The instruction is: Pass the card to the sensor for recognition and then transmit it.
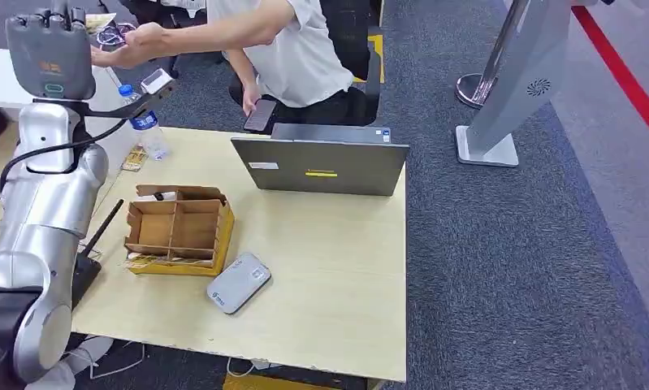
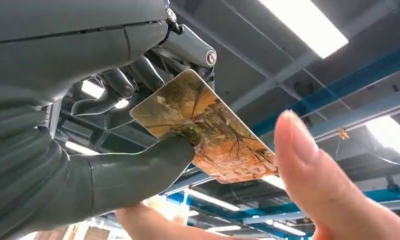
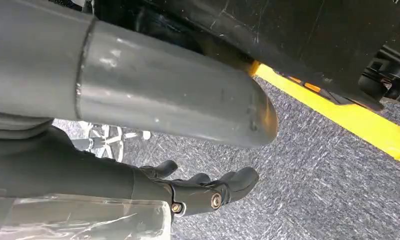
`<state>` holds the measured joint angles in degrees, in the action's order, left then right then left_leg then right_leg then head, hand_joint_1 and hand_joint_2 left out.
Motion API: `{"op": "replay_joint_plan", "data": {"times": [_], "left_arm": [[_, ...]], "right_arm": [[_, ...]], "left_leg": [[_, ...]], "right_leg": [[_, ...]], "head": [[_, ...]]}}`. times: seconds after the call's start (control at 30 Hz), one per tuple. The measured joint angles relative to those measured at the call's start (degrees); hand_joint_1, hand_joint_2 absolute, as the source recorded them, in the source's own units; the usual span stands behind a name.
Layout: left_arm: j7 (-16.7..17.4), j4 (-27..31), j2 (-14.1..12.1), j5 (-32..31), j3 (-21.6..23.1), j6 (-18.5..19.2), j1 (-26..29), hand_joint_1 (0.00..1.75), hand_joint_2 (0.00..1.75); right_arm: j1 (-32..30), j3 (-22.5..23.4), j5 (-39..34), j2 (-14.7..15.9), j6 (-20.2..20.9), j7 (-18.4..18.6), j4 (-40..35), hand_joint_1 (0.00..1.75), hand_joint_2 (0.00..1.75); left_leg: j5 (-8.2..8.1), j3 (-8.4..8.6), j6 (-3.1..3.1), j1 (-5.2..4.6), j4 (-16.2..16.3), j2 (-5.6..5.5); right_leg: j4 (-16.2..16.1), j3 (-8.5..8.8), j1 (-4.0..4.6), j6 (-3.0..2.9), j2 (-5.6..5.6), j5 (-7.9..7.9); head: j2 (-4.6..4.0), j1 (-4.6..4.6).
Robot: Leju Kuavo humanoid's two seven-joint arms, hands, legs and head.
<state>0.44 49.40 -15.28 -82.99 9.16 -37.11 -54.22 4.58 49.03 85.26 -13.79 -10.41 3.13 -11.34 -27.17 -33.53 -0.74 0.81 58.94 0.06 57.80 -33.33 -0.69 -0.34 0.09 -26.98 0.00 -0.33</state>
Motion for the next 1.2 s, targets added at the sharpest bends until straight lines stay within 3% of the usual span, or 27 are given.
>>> {"op": "replay_joint_plan", "data": {"times": [0.27,0.3,0.63,0.9,1.2], "left_arm": [[0.0,-0.8,0.0,0.0,0.0,0.0,-0.2,1.75,1.75],[0.0,-0.8,0.0,0.0,0.0,0.1,-0.2,0.00,1.75],[0.0,-0.4,0.0,1.8,-0.4,1.8,0.4,0.00,1.75],[-0.1,5.7,0.9,2.4,-0.4,4.7,3.8,0.00,1.75],[0.0,8.3,1.2,2.6,-0.4,5.6,6.4,0.00,1.75]], "right_arm": [[0.0,0.0,0.0,0.0,0.0,0.0,0.0,0.00,0.00],[0.0,0.0,0.0,0.0,0.0,0.0,0.0,0.00,0.00],[0.0,0.0,-0.4,0.0,-0.2,0.3,0.0,0.00,0.00],[0.0,0.0,-1.1,0.0,-0.5,0.3,0.0,0.00,0.00],[0.0,0.1,-1.3,0.0,-0.6,0.3,0.0,0.00,0.00]], "left_leg": [[0.00,-0.01,0.00,0.00,0.0,0.00],[0.00,-0.01,0.00,0.00,0.0,0.00],[0.00,-0.01,0.00,0.00,0.0,0.00],[-0.01,-0.02,0.00,0.00,0.0,0.01],[0.00,-0.01,0.00,0.00,0.0,0.01]], "right_leg": [[0.0,0.00,0.00,0.00,0.00,0.00],[0.0,0.00,0.00,0.00,0.00,0.00],[0.0,0.00,0.00,0.00,0.00,0.00],[0.0,-0.02,0.00,0.00,0.00,0.00],[0.0,-0.02,0.00,0.00,0.01,0.00]], "head": [[0.00,0.00],[0.00,0.00],[0.00,0.00],[0.00,0.00],[0.00,-0.02]]}}
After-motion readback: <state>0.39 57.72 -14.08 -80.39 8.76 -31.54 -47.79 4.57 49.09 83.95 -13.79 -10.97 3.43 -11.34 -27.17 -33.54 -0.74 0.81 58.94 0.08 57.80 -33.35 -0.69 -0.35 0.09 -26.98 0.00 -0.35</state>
